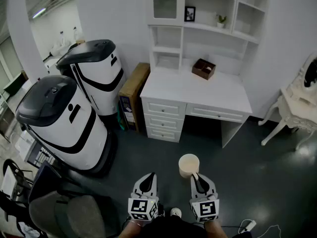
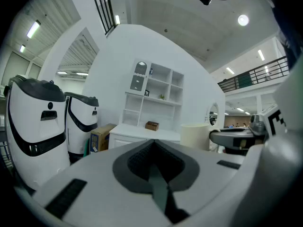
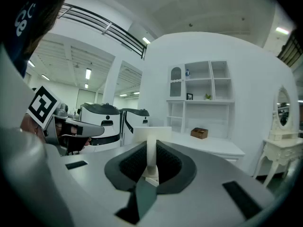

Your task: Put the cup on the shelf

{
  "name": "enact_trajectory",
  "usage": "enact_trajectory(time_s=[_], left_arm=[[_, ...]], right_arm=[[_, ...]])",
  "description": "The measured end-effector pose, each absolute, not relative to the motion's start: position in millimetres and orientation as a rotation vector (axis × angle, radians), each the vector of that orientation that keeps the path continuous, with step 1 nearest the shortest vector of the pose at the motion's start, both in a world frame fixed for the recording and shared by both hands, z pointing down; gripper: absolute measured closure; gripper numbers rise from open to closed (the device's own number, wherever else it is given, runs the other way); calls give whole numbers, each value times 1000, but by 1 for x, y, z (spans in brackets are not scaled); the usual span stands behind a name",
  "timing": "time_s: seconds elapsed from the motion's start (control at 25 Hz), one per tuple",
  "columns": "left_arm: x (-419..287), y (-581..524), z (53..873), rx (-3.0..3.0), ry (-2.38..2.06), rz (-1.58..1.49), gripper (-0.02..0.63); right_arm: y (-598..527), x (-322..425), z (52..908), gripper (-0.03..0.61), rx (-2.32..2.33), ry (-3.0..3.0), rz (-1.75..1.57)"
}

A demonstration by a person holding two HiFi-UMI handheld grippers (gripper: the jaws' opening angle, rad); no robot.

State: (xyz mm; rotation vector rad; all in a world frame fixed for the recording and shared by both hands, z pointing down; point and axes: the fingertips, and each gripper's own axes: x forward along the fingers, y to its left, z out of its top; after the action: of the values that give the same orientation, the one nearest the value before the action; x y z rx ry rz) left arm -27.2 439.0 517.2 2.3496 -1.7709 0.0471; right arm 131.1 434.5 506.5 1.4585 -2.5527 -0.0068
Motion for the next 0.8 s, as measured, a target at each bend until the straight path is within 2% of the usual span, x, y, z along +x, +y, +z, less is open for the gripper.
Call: enact_trajectory(time_s=[0.72, 0.8], left_arm=[[-23, 451, 525, 2321, -1740, 11, 607], [-22, 451, 526, 2330, -1703, -12, 573]], right_arm=[[438, 136, 509, 531, 1471, -2580, 15], [436, 137, 507, 531, 1485, -2574, 8]])
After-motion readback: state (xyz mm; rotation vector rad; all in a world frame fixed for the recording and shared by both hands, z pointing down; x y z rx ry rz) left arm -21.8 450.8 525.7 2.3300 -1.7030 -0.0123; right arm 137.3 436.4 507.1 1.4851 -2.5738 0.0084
